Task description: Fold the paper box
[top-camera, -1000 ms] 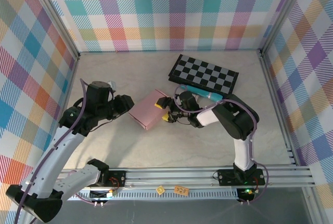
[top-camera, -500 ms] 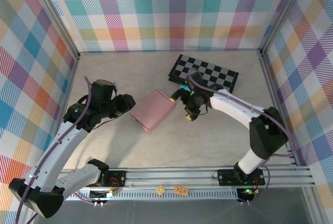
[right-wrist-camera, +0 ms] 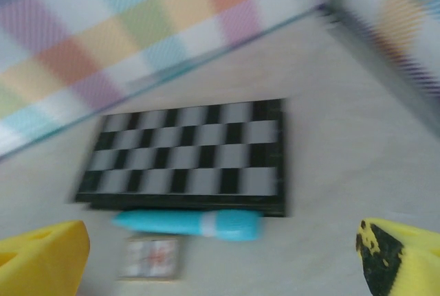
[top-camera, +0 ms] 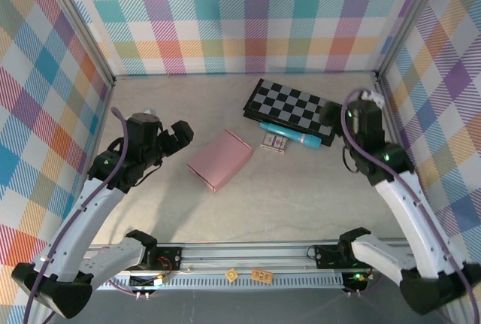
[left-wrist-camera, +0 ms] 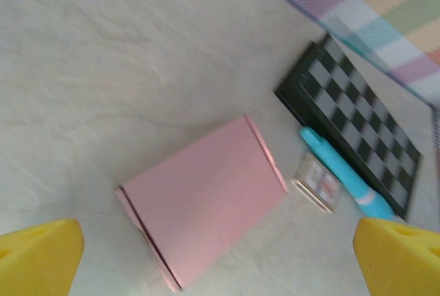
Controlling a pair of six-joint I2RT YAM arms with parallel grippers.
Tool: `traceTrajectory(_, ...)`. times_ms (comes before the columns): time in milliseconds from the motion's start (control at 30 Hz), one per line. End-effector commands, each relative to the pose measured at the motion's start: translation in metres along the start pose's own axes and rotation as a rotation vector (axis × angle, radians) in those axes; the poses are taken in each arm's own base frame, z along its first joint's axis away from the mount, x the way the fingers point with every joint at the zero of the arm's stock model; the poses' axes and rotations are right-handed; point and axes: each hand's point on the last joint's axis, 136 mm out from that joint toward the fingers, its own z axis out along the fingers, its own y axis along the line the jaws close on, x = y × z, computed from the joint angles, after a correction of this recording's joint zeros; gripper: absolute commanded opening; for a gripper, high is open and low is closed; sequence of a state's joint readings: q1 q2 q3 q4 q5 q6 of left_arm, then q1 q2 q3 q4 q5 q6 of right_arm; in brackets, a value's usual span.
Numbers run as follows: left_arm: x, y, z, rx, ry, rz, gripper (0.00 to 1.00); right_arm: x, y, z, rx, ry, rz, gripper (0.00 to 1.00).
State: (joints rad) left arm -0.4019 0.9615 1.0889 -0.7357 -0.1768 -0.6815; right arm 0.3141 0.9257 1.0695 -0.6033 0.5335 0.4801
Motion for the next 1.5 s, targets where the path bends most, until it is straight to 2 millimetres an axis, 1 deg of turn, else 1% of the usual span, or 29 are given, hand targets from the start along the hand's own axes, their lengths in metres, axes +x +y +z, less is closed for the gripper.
traceTrajectory(0,-0.021,0.047,0.007,-0.252,-0.155,0.030,1.00,0.018,-0.039,0.015,0.114,-0.082,-0.179,0.99)
traceTrajectory(67,-0.027,0.080,0.006,-0.424,-0.234,0.057,1.00,0.036,-0.046,0.023,0.101,-0.153,-0.256,0.99)
traceTrajectory(100,-0.030,0.086,0.009,-0.453,-0.257,0.096,1.00,0.045,-0.050,0.028,0.097,-0.181,-0.281,0.99)
traceTrajectory(133,-0.027,0.092,0.019,-0.454,-0.255,0.155,1.00,0.056,-0.054,0.034,0.098,-0.203,-0.294,0.99)
traceTrajectory(200,-0.022,0.105,0.039,-0.443,-0.261,0.203,1.00,0.077,-0.063,0.047,0.101,-0.198,-0.289,0.99)
traceTrajectory(267,-0.015,0.126,0.053,-0.481,-0.281,0.228,1.00,0.098,-0.064,0.062,0.069,-0.150,-0.287,0.99)
traceTrajectory(300,-0.011,0.137,0.061,-0.498,-0.279,0.223,1.00,0.108,-0.062,0.071,0.047,-0.117,-0.291,0.99)
traceTrajectory(333,-0.008,0.142,0.075,-0.472,-0.267,0.215,1.00,0.116,-0.059,0.079,0.017,-0.094,-0.292,0.99)
traceTrajectory(400,0.000,0.144,0.100,-0.408,-0.235,0.268,1.00,0.126,-0.047,0.094,-0.069,-0.075,-0.281,0.99)
traceTrajectory(433,-0.003,0.148,0.106,-0.418,-0.226,0.266,1.00,0.132,-0.040,0.103,-0.114,-0.053,-0.284,0.99)
traceTrajectory(467,-0.004,0.147,0.115,-0.400,-0.206,0.288,1.00,0.138,-0.031,0.111,-0.157,-0.023,-0.305,0.99)
traceTrajectory(533,-0.008,0.147,0.132,-0.379,-0.190,0.314,1.00,0.142,-0.020,0.126,-0.194,-0.009,-0.335,0.99)
traceTrajectory(633,-0.008,0.155,0.161,-0.378,-0.169,0.330,1.00,0.138,-0.013,0.146,-0.197,-0.020,-0.334,0.99)
traceTrajectory(700,-0.008,0.159,0.178,-0.362,-0.167,0.323,1.00,0.131,-0.007,0.157,-0.216,-0.045,-0.340,0.99)
traceTrajectory(767,-0.014,0.155,0.192,-0.336,-0.162,0.330,1.00,0.131,-0.002,0.169,-0.231,-0.032,-0.395,0.99)
traceTrajectory(833,-0.020,0.147,0.202,-0.296,-0.176,0.345,1.00,0.132,-0.003,0.177,-0.247,-0.030,-0.388,0.99)
traceTrajectory(900,-0.023,0.142,0.212,-0.269,-0.163,0.390,1.00,0.132,-0.012,0.180,-0.248,-0.066,-0.346,0.99)
traceTrajectory(933,-0.024,0.140,0.216,-0.249,-0.179,0.400,1.00,0.132,-0.017,0.178,-0.250,-0.074,-0.321,0.99)
traceTrajectory(967,-0.022,0.139,0.218,-0.246,-0.153,0.403,1.00,0.134,-0.021,0.177,-0.246,-0.095,-0.309,0.99)
traceTrajectory(1033,-0.019,0.135,0.216,-0.207,-0.163,0.421,1.00,0.137,-0.021,0.172,-0.267,-0.130,-0.314,0.99)
traceTrajectory(1100,-0.015,0.128,0.203,-0.158,-0.250,0.445,1.00,0.139,-0.020,0.167,-0.282,-0.152,-0.318,0.99)
traceTrajectory(1133,-0.010,0.128,0.194,-0.127,-0.311,0.452,1.00,0.139,-0.021,0.165,-0.280,-0.168,-0.315,0.99)
traceTrajectory(1167,-0.005,0.132,0.186,-0.110,-0.380,0.447,1.00,0.137,-0.023,0.163,-0.271,-0.182,-0.309,0.99)
traceTrajectory(1200,-0.005,0.133,0.179,-0.091,-0.462,0.439,1.00,0.137,-0.027,0.163,-0.255,-0.187,-0.298,0.99)
traceTrajectory(1233,-0.004,0.137,0.173,-0.095,-0.495,0.430,1.00,0.137,-0.028,0.164,-0.247,-0.184,-0.294,0.99)
traceTrajectory(1300,-0.004,0.140,0.179,-0.130,-0.430,0.416,1.00,0.134,-0.027,0.171,-0.232,-0.158,-0.295,0.99)
traceTrajectory(1333,-0.007,0.138,0.187,-0.136,-0.409,0.421,1.00,0.133,-0.027,0.178,-0.218,-0.129,-0.295,0.99)
traceTrajectory(1367,-0.005,0.137,0.193,-0.140,-0.367,0.436,1.00,0.135,-0.028,0.185,-0.202,-0.076,-0.289,0.99)
traceTrajectory(1467,-0.005,0.136,0.192,-0.139,-0.371,0.437,1.00,0.135,-0.029,0.185,-0.208,-0.080,-0.285,0.99)
